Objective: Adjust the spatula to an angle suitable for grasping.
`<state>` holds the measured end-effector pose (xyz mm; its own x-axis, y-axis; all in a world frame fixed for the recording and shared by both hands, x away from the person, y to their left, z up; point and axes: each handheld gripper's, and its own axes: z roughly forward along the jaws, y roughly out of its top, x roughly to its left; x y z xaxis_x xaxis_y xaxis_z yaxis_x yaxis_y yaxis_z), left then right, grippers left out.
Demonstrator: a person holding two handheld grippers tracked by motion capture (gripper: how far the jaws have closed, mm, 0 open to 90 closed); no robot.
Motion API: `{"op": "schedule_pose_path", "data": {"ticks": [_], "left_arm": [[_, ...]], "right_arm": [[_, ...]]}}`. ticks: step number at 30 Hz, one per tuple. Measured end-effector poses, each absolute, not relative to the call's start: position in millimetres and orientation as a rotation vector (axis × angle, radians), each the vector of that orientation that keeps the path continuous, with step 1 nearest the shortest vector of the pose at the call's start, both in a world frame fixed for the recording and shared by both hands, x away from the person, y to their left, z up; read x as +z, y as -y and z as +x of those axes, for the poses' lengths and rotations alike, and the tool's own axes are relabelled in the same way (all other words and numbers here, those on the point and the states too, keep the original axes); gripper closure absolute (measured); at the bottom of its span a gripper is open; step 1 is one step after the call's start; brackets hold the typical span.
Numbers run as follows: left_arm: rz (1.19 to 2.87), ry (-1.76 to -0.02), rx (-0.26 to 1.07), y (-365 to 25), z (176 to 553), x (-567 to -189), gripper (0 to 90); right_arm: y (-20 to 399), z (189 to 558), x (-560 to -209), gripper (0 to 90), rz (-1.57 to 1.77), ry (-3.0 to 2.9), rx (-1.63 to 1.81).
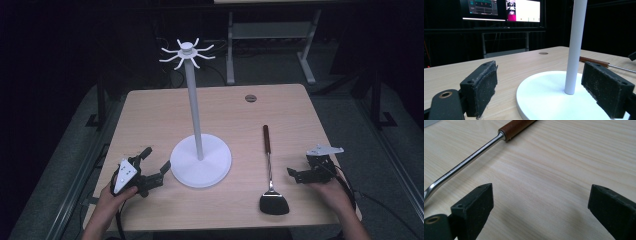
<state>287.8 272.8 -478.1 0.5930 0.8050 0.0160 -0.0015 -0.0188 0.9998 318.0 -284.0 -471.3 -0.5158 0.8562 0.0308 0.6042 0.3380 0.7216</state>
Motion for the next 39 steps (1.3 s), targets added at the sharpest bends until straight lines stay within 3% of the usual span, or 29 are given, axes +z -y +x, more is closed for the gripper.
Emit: {"op": "schedule_pose_path", "data": {"ticks": [15,33,36,39], "left_arm": [[1.458,-0.734,0.744,-273,288,-478,12.6],[1.454,-0.729,0.740,-273,288,-478,12.6],[1.453,-0.729,0.738,-273,288,-478,12.6],[1.451,-0.729,0.738,-273,288,-478,12.6]], "right_arm": [[274,347,-456,20.2,1.274,-2.259,1.002],[260,382,-445,61.4,1.256,-2.216,1.086],[254,389,-442,72.0,1.251,-2.215,1.098],[251,392,-441,76.0,1.243,-2.213,1.105]]}}
